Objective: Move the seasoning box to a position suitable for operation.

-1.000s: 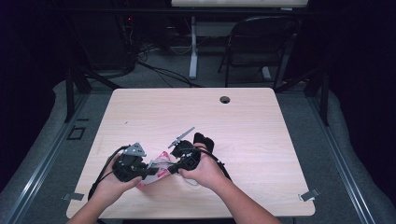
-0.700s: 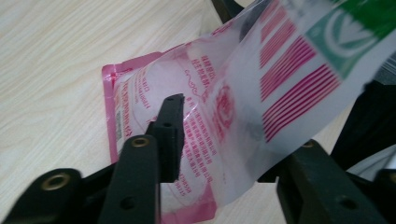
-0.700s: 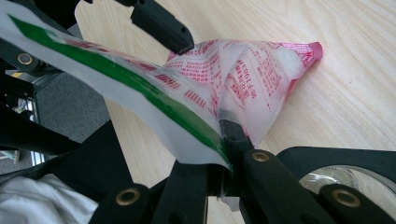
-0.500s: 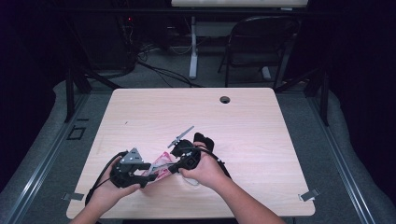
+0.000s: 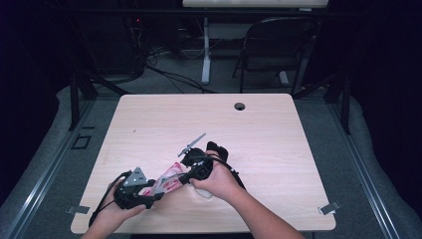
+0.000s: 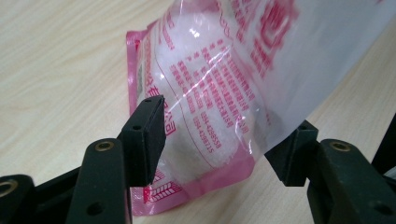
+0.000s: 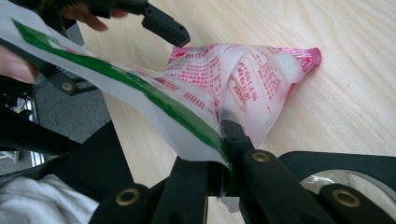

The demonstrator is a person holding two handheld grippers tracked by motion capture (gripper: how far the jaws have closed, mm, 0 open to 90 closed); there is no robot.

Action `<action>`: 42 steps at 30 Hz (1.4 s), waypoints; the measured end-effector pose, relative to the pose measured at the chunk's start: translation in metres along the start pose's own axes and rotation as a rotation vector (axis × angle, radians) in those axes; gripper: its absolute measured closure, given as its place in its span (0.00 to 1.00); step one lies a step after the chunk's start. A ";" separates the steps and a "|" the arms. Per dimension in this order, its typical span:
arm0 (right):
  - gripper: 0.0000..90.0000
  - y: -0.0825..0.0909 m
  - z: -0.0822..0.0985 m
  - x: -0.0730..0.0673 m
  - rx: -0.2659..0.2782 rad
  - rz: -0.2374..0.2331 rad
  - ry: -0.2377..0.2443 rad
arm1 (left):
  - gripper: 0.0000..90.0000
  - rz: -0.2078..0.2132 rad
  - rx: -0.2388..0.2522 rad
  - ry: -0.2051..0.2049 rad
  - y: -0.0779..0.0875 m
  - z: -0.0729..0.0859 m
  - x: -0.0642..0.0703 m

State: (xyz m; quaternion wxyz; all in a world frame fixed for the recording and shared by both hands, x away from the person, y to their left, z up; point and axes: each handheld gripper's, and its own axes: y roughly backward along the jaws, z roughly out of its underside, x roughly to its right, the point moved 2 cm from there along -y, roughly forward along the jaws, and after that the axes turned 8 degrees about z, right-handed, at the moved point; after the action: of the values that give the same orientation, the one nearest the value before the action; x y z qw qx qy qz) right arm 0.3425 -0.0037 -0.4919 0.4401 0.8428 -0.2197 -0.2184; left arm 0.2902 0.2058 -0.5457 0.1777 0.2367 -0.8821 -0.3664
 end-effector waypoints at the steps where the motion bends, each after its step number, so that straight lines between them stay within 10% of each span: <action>1: 1.00 0.000 0.000 0.000 0.000 0.000 0.000 | 0.48 0.000 0.000 0.000 0.000 0.000 0.000; 10: 1.00 0.000 0.000 0.000 -0.003 -0.003 -0.002 | 0.40 -0.021 0.018 0.048 -0.014 0.012 -0.006; 42: 1.00 0.000 0.000 -0.001 0.015 -0.016 -0.017 | 0.28 -0.098 0.044 0.009 -0.049 0.013 -0.014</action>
State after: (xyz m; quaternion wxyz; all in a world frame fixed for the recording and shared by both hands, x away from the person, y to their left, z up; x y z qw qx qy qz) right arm 0.3419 -0.0036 -0.4916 0.4303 0.8459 -0.2183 -0.2272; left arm 0.3094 0.1904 -0.5924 0.1581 0.2851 -0.8765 -0.3543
